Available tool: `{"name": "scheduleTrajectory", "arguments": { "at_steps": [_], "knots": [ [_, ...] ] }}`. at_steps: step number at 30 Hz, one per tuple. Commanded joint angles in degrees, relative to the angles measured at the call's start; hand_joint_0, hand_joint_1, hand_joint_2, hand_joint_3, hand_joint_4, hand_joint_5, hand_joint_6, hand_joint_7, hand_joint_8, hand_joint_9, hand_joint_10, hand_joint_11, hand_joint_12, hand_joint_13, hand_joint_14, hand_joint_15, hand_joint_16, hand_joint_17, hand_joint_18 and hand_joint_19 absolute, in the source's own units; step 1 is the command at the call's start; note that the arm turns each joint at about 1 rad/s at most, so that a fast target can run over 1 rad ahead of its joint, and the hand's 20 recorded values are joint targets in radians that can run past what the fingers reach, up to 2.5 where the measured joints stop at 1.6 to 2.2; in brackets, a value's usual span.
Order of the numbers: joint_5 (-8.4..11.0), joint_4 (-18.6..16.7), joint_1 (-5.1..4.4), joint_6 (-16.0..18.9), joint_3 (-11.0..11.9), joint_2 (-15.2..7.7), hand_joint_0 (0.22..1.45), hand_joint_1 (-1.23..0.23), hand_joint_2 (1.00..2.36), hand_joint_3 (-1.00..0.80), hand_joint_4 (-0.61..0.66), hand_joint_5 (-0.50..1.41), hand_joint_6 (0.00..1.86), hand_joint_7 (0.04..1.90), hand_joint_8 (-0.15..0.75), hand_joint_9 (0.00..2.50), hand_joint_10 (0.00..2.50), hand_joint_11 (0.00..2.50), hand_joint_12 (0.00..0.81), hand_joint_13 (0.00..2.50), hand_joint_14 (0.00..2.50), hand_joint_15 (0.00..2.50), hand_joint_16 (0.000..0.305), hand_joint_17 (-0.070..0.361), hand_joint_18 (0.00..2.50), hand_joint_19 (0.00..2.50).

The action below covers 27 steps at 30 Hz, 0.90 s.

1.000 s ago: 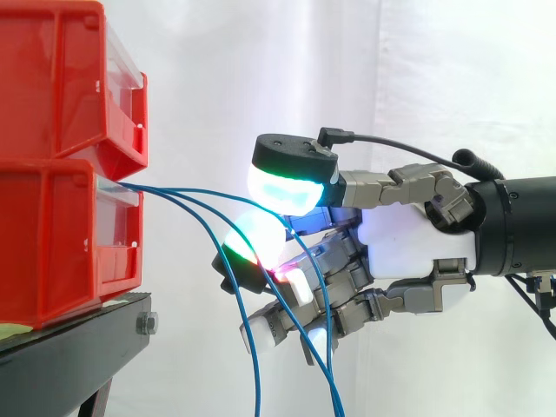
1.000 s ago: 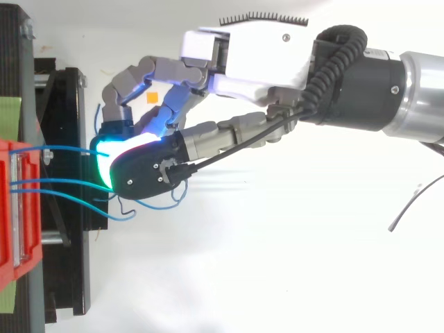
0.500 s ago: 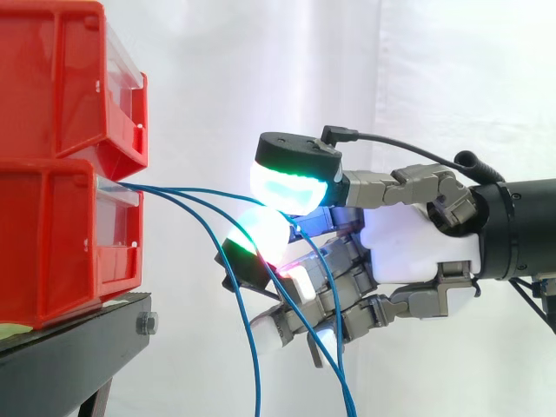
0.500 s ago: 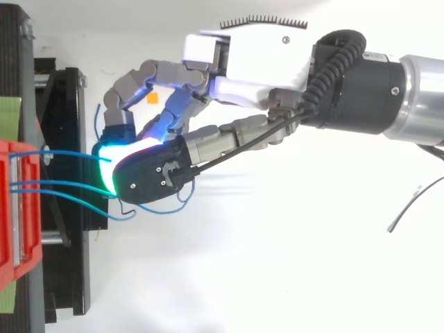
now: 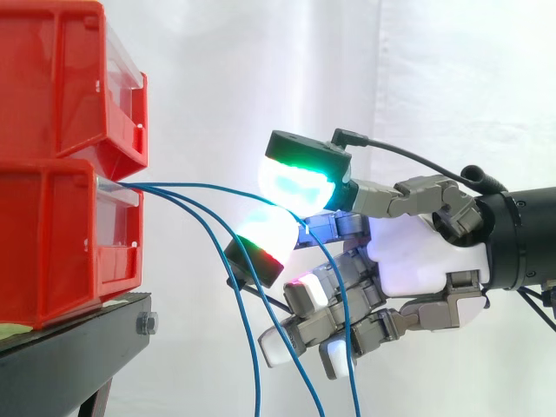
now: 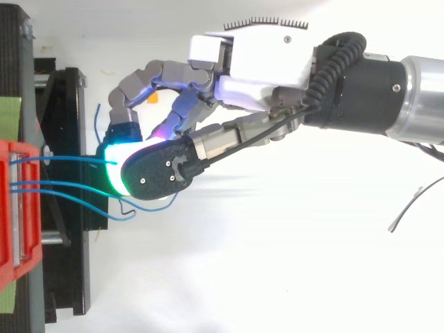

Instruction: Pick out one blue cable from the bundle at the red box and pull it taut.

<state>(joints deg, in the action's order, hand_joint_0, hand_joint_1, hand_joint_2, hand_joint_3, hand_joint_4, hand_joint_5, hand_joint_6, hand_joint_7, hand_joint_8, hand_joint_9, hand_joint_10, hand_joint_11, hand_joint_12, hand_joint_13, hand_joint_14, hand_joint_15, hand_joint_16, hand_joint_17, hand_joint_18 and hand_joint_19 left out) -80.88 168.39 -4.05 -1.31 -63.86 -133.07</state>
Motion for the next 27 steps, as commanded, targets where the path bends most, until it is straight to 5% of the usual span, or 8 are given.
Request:
{"name": "scheduleTrajectory", "arguments": {
  "at_steps": [1, 15, 27],
  "knots": [
    [-0.07, 0.19, 0.09, 0.61, -0.04, 0.0, 0.8, -0.7, 1.0, -0.5, -0.21, -0.22, 0.93, 1.15, 0.283, 1.08, 0.02, 0.85, 0.306, 0.89, 0.01, 0.39, 0.041, 0.092, 0.86, 0.7],
    [-0.15, 0.19, 0.18, 1.93, -0.13, 0.0, 0.78, -0.7, 1.0, -0.5, -0.15, -0.22, 0.92, 1.12, 0.405, 1.29, 0.02, 0.67, 0.286, 0.91, 0.01, 0.31, 0.039, 0.087, 0.89, 0.64],
    [-1.65, 0.36, 0.36, 4.04, -1.09, 0.0, 0.77, -0.68, 1.0, -0.5, -0.13, -0.23, 0.93, 1.1, 0.31, 1.4, 0.02, 1.0, 0.286, 0.91, 0.01, 0.35, 0.037, 0.082, 0.85, 0.62]
  ]
}}
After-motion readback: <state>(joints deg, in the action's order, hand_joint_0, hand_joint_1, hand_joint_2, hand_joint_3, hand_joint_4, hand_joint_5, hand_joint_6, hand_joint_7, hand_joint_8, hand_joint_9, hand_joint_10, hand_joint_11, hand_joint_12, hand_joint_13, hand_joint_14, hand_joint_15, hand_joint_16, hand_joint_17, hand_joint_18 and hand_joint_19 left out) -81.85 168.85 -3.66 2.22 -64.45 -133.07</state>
